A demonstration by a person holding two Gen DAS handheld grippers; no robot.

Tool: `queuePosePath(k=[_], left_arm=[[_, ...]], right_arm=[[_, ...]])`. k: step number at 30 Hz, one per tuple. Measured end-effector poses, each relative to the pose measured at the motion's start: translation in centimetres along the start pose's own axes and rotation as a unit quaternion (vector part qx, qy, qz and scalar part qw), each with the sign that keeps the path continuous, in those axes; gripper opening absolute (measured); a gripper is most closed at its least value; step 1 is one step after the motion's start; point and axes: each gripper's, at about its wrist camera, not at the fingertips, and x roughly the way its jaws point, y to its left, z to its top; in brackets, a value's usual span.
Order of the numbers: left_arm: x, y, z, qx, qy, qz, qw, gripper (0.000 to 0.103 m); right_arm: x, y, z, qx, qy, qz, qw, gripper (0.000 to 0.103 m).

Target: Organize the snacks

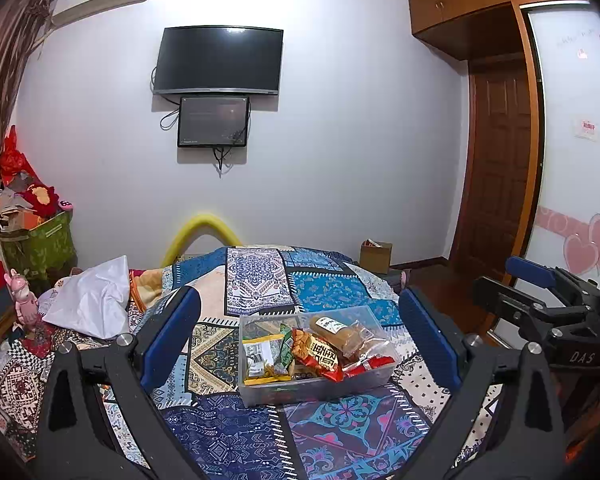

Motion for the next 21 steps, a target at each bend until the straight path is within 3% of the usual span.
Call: queuePosePath(k=[21], left_arm=[[0.60,-0.30,-0.30,-0.001,0.006,-0.007,1.0000,0.100]], right_arm=[[-0.10,-0.12,-0.16,0.002,0.001,-0.006,1.000,0.103]])
